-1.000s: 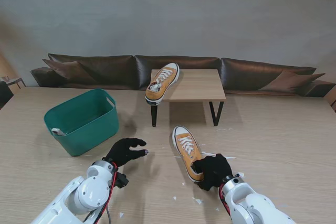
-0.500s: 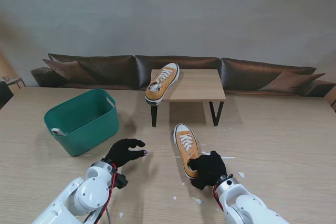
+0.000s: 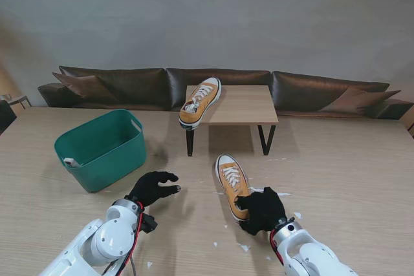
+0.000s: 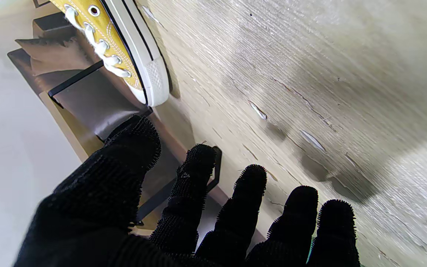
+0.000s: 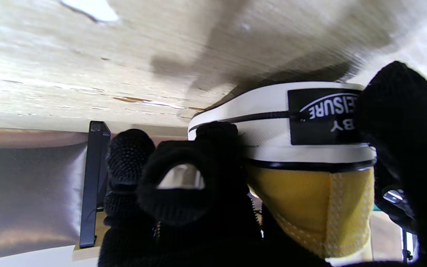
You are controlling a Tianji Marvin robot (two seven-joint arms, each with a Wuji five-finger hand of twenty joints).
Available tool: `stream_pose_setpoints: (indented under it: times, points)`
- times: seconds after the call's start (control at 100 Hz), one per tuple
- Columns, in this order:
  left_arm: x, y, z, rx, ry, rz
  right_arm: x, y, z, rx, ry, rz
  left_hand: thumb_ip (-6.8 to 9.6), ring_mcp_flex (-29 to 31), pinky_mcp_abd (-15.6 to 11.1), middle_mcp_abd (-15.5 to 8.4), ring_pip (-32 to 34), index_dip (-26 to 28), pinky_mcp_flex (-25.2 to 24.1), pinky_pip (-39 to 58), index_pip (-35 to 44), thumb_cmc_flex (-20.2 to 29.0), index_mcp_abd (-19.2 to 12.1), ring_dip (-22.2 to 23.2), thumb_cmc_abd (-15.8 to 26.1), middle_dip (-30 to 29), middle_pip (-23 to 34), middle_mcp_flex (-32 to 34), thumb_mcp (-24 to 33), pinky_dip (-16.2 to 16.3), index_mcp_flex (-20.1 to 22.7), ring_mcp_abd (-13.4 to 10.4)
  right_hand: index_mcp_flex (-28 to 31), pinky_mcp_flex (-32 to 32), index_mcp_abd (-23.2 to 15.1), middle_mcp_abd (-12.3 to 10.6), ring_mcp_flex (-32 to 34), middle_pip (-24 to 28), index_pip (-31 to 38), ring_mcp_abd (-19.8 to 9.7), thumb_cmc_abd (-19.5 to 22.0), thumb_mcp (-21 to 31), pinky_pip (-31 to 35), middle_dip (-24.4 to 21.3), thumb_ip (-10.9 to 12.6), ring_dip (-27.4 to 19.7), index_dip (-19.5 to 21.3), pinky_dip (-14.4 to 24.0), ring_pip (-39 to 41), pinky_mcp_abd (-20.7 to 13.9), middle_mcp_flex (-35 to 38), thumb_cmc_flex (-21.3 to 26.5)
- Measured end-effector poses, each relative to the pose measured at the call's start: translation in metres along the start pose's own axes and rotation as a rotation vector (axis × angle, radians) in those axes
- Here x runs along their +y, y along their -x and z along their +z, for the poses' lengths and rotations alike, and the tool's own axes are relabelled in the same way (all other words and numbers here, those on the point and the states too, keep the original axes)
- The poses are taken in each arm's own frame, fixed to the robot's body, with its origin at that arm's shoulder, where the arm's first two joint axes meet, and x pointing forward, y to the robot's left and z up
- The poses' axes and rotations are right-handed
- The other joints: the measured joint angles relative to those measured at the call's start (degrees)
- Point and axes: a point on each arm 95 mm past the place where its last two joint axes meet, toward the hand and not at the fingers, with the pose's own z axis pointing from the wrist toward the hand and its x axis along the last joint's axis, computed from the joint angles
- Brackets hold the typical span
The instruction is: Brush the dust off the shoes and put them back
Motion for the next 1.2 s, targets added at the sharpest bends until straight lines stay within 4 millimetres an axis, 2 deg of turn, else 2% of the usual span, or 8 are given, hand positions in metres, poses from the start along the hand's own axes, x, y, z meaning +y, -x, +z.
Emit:
stream_pose_setpoints:
  times: [0.17,0.27,0.48,0.96,1.2]
  points:
    - [0.0,0.001,-0.001,-0.003,-0.006,0.005,0.006,0.0,-0.003,0.026,0.024,-0.001,0.0,0.0,-0.01,0.03,0.0,0.04,0.0,0.0,0.0,0.0,0.06,0.03,0.0,0.0,0.0,0.0,0.0,0.01,0.0,0.0,0.0,0.0,0.04,0.22,0.01,-0.01,0.0,0.24,0.0,0.0,0.0,-0.02,0.0,0.0,0.45,-0.01,-0.04,-1.24,0.0,0.09]
    - [0.0,0.001,-0.001,-0.004,-0.006,0.007,0.012,-0.001,-0.003,0.058,0.039,0.004,0.0,0.0,-0.01,0.04,0.0,0.06,0.0,0.0,-0.01,0.0,0.08,0.04,0.0,0.0,0.0,0.0,0.0,0.01,0.0,0.0,0.0,0.0,0.82,1.15,0.31,-0.55,0.0,1.45,0.0,0.0,0.0,-0.02,0.0,0.0,0.46,-0.01,-0.11,-1.52,0.62,0.61]
    - [0.0,0.003,-0.002,-0.013,-0.009,0.009,0.027,0.002,0.001,0.091,0.063,-0.002,0.0,0.0,-0.02,0.04,0.0,0.06,0.0,0.0,-0.03,0.0,0.09,0.05,0.0,0.0,0.0,0.0,0.0,0.02,0.0,0.0,0.0,0.0,1.71,1.23,0.32,-0.55,-0.45,1.54,0.0,0.0,0.0,-0.02,-0.02,0.15,0.45,-0.01,-0.22,-2.74,0.66,0.63]
    - [-0.002,0.004,-0.002,-0.02,-0.013,0.014,0.067,0.008,0.002,0.134,0.131,0.027,0.0,0.0,-0.04,0.06,0.0,0.08,0.0,0.0,-0.13,0.0,0.1,0.07,0.0,0.0,0.0,0.0,0.0,0.02,0.0,0.0,0.0,0.0,4.26,1.18,0.32,-0.55,-2.05,1.36,0.0,0.0,0.0,-0.04,-0.02,1.13,0.19,-0.01,-0.37,-2.81,0.66,0.73]
    - [-0.003,0.005,-0.002,-0.021,-0.015,0.017,0.086,0.008,0.001,0.154,0.157,0.068,0.0,0.0,-0.05,0.07,0.0,0.1,0.0,0.0,-0.13,0.0,0.1,0.07,0.0,0.0,0.0,0.0,0.0,0.02,0.0,0.0,1.33,0.0,6.78,0.81,0.32,-0.53,-2.56,0.95,0.0,0.0,0.0,-0.07,-0.12,1.24,-0.07,-0.01,-0.6,-2.82,0.67,0.73]
